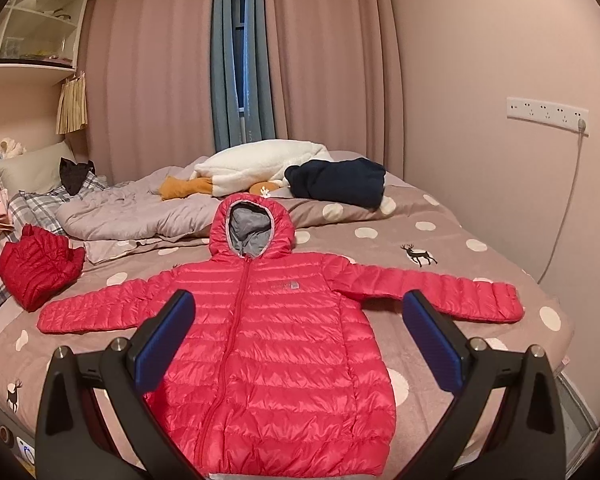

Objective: Fold large clothes

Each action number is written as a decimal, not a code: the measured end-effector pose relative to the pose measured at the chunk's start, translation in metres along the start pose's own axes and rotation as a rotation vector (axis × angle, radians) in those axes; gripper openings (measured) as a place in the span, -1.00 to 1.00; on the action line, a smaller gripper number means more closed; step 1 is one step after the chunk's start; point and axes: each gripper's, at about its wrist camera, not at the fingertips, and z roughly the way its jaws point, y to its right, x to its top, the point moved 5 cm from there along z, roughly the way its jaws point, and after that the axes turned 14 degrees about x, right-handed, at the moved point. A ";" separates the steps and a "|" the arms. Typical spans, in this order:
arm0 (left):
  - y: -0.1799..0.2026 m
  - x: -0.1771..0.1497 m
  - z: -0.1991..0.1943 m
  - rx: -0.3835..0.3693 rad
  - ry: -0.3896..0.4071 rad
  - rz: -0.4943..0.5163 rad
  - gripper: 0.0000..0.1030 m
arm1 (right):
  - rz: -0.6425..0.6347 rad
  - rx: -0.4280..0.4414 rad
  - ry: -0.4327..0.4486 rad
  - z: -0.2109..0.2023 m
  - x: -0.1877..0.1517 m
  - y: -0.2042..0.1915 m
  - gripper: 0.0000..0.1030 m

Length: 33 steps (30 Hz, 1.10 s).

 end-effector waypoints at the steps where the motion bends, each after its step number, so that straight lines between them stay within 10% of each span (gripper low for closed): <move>1: 0.001 0.000 0.001 -0.004 -0.002 0.001 1.00 | -0.003 -0.005 -0.004 0.001 -0.001 0.000 1.00; 33: 0.006 -0.004 0.005 -0.026 -0.020 0.006 1.00 | 0.027 -0.036 -0.058 0.015 -0.013 0.018 1.00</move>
